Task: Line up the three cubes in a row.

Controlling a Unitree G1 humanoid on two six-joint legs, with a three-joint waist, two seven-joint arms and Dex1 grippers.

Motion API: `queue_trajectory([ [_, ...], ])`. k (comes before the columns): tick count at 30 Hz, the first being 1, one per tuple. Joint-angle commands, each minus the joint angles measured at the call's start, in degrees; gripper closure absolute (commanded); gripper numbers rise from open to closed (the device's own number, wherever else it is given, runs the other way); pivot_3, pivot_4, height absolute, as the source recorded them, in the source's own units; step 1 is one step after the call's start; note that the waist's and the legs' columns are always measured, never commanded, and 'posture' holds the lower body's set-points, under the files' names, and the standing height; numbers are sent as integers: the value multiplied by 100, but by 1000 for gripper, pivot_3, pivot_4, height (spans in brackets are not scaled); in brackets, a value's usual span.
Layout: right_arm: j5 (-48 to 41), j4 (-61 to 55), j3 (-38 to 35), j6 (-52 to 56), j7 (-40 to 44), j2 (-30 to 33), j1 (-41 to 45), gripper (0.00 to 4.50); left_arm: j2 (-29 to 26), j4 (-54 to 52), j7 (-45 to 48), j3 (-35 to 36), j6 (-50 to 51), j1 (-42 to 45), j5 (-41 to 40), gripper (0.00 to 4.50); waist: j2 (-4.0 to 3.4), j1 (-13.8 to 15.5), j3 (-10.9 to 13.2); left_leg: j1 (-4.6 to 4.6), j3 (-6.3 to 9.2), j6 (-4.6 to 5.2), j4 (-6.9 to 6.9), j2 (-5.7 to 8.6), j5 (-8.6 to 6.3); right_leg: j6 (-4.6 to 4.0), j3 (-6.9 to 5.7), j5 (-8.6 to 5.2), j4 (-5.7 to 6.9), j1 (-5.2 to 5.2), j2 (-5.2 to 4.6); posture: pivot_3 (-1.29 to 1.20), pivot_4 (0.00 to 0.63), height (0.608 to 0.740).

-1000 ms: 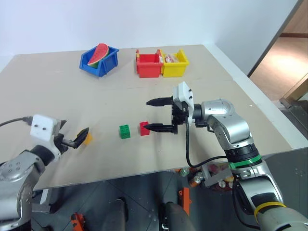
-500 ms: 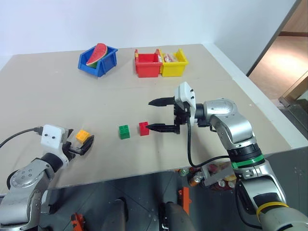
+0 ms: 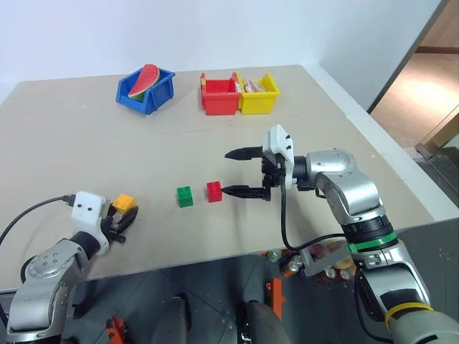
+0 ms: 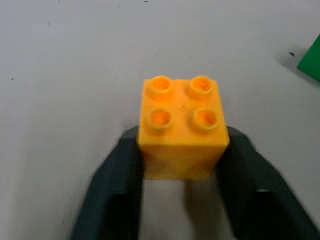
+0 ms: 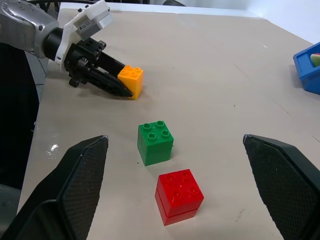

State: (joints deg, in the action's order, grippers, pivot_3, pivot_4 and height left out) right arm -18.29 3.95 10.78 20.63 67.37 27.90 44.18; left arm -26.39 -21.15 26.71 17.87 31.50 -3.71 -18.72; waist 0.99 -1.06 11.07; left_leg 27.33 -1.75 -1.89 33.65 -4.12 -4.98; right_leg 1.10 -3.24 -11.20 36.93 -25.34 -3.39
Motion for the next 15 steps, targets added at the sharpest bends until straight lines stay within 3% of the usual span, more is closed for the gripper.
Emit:
queue_trajectory([
  [1,-31,-240,-70,-91,37,68,18,0,-163,-69,120,-54,-361,-104,123,2882,0,0,0,0,0,0,0,0,0,0,1,0,0,1,0,0,150,740],
  [8,16,-166,-7,-169,55,14,93,0,-852,426,1246,-234,-1268,128,79,2882,-1,2,1,0,-1,-3,-1,-1,-2,-1,-1,-1,-3,-9,0,0,150,740],
  [15,114,11,29,-308,61,-49,235,0,-1863,1997,3149,-863,-1981,1491,25,2882,-7,6,4,2,3,-4,-2,-2,-3,-2,-27,0,-16,-6,-11,0,150,740],
])
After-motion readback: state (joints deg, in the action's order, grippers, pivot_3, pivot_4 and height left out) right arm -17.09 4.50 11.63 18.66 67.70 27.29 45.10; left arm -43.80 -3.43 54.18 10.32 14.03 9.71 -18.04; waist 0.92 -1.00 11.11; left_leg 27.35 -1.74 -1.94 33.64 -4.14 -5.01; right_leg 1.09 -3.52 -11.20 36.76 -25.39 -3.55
